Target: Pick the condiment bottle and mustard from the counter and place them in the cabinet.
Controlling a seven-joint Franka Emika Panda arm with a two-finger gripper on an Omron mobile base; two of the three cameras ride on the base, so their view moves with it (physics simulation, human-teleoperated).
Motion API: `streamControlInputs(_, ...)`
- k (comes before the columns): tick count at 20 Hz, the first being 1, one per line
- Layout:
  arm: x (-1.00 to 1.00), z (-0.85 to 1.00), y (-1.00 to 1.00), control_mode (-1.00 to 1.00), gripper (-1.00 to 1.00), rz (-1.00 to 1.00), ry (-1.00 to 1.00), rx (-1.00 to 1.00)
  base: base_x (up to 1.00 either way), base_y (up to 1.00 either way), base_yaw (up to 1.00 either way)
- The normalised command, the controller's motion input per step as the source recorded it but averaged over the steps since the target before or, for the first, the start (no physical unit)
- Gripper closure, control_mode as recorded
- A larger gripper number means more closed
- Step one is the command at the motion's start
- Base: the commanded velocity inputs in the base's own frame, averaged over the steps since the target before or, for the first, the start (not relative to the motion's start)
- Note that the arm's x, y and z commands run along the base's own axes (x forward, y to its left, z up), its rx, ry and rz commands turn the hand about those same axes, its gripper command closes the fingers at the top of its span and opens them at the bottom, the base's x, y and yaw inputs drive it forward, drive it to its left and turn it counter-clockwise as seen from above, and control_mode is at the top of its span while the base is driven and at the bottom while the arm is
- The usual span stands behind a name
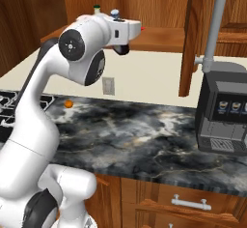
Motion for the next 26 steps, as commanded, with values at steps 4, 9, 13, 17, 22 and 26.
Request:
streamControlInputs(4,0.39,0.11,0.00,-1.00,1.00,-0.05,0.00,0.01,0.00,0.00,0.00)
streamControlInputs(9,0.50,0.15,0.00,-1.00,1.00,-0.06,0.01,0.01,0.00,0.00,0.00)
streamControlInputs(13,0.60,0.12,0.00,-1.00,1.00,-0.04,0.05,0.01,0.00,0.00,0.00)
streamControlInputs(17,0.58,0.11,0.00,-1.00,1.00,-0.02,0.10,0.01,0.00,0.00,0.00)
streamControlInputs(22,0.53,0.07,0.00,-1.00,1.00,-0.01,0.12,0.00,0.00,0.00,0.00)
streamControlInputs(26,0.08,0.00,0.00,-1.00,1.00,0.00,0.05,0.00,0.00,0.00,0.00)
